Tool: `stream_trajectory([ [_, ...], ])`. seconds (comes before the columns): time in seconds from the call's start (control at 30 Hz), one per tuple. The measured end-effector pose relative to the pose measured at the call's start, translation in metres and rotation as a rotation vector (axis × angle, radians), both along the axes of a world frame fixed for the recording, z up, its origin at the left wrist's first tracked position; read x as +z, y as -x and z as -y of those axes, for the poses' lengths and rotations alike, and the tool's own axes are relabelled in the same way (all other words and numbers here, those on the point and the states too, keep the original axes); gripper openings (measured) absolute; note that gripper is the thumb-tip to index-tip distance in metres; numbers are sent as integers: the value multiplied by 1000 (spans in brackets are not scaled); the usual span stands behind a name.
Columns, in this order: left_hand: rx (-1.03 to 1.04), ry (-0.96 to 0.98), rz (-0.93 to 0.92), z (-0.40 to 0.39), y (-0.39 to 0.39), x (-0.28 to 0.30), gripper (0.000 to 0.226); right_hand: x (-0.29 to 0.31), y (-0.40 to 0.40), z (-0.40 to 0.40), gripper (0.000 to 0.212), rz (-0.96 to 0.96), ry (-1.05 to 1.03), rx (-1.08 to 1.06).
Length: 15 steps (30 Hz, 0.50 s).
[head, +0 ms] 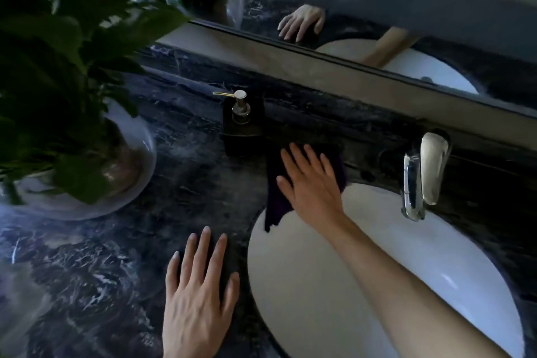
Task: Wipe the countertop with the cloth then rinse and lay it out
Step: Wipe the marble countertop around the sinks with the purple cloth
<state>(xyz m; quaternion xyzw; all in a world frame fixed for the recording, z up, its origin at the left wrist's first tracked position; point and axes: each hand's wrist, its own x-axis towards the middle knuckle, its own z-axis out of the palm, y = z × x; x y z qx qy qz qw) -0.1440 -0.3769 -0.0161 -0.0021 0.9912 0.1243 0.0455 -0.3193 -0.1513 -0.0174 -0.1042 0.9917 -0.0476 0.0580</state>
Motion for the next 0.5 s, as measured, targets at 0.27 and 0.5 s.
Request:
stream_trajectory([
  [0.27, -72, -13, 1, -35, 44, 1, 63, 3, 41, -53, 59, -9, 13, -454],
  [0.5, -101, 48, 19, -40, 50, -1, 65, 7, 28, 22, 70, -37, 28, -214],
])
